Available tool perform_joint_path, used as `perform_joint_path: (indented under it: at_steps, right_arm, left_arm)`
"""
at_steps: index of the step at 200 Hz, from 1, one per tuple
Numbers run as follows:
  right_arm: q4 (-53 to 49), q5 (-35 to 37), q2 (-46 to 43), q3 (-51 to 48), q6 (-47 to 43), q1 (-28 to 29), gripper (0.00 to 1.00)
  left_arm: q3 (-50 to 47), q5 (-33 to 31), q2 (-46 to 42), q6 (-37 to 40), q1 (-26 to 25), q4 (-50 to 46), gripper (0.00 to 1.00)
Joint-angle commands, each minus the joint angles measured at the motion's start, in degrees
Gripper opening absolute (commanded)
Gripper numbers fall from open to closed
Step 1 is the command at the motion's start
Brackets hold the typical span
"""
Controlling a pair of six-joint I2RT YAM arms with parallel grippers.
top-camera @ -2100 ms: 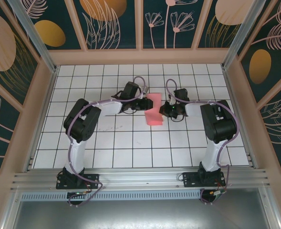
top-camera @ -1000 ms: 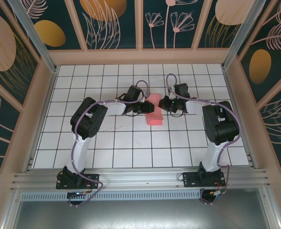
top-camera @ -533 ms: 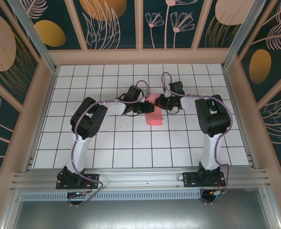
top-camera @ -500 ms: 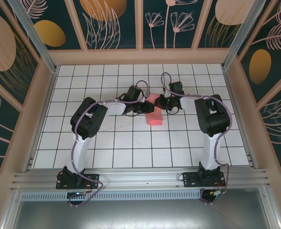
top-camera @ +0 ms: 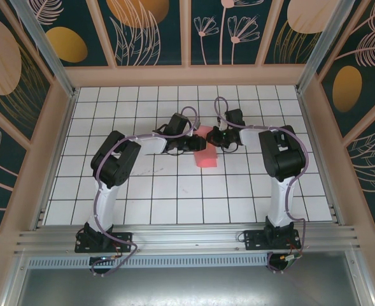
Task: Fold a paper plane with a square sheet of paper (fold left side to right side)
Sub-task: Hold the square sheet of paper at the center of the table.
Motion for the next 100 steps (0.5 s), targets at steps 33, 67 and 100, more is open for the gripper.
perform_joint_path:
  at_steps: [33,67,100]
  right_arm:
    - [-4.3,1.8,2.7,-0.9,0.1,0.2,0.00]
    - [-4.3,2.0,2.7,-1.0,0.2,0.3,0.00]
    - [-4.6,2.0,3.0,-0.9,0.2,0.3,0.00]
  left_arm:
    - [-1.6,2.1,-0.4,-0.4,0.0,1.2,0.26]
    - [-2.4,2.3,0.3,-0.1,0.0,1.3,0.23]
    - [-3.4,2.6,0.0,0.9,0.0,0.7,0.20]
